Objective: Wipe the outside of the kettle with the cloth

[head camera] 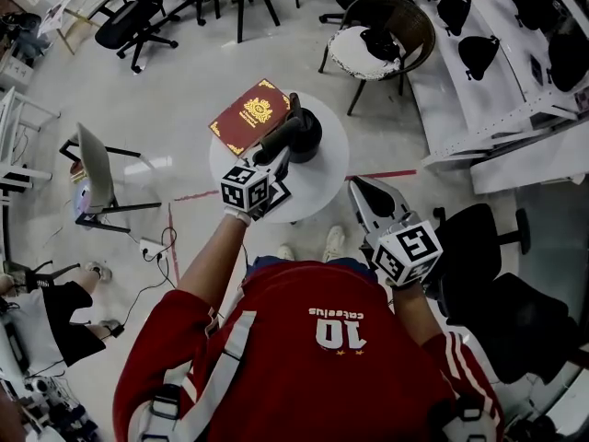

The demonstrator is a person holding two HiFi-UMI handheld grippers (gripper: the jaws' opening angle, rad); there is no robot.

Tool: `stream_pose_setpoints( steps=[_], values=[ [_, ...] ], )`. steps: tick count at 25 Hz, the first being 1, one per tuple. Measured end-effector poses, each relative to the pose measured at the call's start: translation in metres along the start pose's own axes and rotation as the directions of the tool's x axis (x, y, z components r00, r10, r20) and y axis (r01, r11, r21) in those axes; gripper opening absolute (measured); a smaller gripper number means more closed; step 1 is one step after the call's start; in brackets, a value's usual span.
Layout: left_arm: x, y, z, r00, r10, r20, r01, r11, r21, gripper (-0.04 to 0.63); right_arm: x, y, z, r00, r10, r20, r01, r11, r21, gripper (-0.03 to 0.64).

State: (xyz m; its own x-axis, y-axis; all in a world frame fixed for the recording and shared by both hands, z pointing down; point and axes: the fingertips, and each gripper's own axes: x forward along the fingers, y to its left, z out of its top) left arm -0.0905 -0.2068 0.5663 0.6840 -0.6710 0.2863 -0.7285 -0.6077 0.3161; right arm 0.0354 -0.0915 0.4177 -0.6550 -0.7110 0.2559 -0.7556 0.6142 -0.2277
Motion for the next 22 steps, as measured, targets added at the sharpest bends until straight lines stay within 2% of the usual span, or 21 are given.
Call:
stream_pose_setpoints(
  steps=[10, 22],
  values=[
    [0.027, -0.029, -0.001, 0.999, -0.017, -0.052, 0.02, 0.998, 0.065, 0.048, -0.008, -0.02, 0.003, 1.0, 0.02, 0.006, -0.02, 1.0, 0.011, 0.017],
    [0.059, -0.047, 0.0, 0.992, -0.071, -0.1, 0.081, 0.992, 0.096, 0.048, -0.018, -0.041, 0.003, 1.0, 0.005, 0.014, -0.006, 1.0, 0.026, 0.017]
  ],
)
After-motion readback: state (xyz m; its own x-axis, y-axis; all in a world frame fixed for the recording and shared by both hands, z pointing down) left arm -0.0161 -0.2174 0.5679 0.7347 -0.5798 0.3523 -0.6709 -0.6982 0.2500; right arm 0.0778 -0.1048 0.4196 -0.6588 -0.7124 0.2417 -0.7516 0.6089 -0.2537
